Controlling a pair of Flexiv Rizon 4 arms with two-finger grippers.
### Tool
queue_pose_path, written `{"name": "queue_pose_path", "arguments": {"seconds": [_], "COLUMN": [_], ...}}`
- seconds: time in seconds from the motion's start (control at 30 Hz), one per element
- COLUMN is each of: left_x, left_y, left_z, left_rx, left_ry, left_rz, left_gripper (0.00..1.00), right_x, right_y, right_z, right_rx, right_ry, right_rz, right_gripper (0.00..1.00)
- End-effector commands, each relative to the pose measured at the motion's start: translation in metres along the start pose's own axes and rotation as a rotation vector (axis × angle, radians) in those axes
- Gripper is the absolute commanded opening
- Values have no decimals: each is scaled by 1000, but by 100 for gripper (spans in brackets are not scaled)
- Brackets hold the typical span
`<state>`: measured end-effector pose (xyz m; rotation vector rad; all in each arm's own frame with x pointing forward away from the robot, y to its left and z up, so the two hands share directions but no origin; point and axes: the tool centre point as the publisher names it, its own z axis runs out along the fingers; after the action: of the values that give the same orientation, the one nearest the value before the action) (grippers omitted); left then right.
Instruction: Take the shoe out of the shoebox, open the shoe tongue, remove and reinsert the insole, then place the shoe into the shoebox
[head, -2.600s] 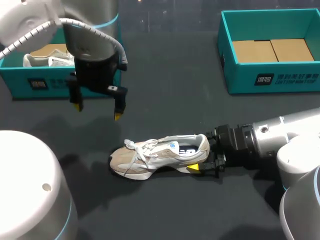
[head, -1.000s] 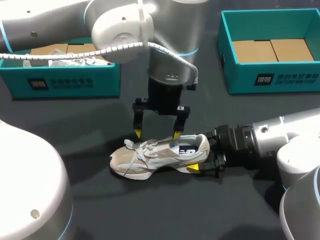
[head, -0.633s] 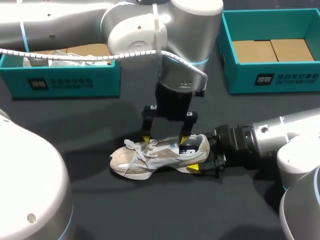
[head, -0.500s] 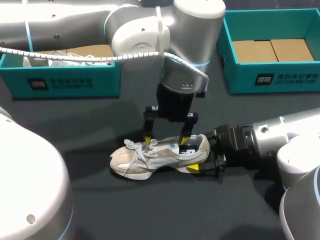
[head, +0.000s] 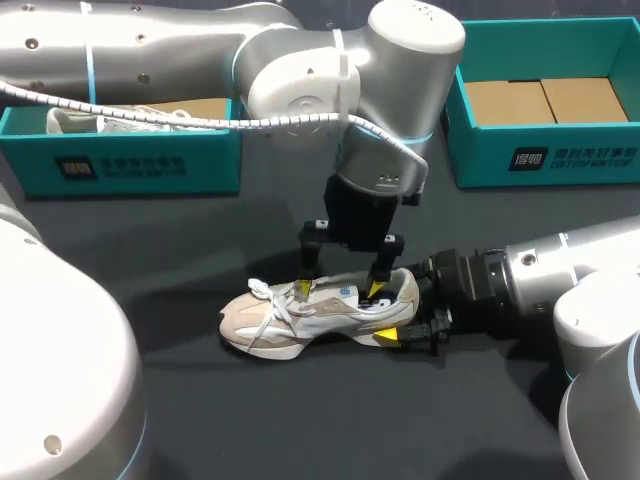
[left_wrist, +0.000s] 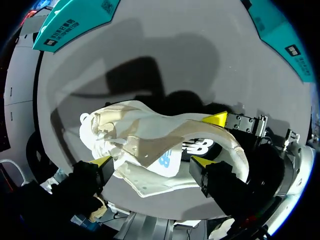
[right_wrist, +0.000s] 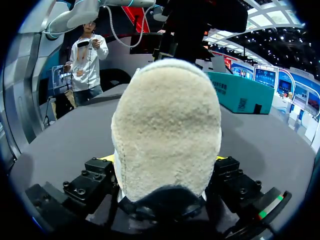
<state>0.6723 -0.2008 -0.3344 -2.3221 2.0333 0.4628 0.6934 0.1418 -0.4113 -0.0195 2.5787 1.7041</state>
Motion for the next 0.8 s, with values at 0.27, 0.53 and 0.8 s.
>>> {"name": "queue_pose_path", "arguments": {"seconds": [0.27, 0.53, 0.8], "left_x": [0, -10, -21], "left_y": [6, 3, -1], "left_z": [13, 16, 15], "left_rx": [-11, -19, -69], "left_ry": [-135, -183, -203], "left_rz": [-121, -155, -149], "left_gripper": [100, 100, 88], "right_x": [1, 1, 1], "right_y": [1, 1, 1], "right_z": [0, 0, 0], "right_rx": [6, 6, 6], "right_ry": [-1, -1, -1], "right_rz": [0, 0, 0], "right_gripper": [0, 0, 0]}}
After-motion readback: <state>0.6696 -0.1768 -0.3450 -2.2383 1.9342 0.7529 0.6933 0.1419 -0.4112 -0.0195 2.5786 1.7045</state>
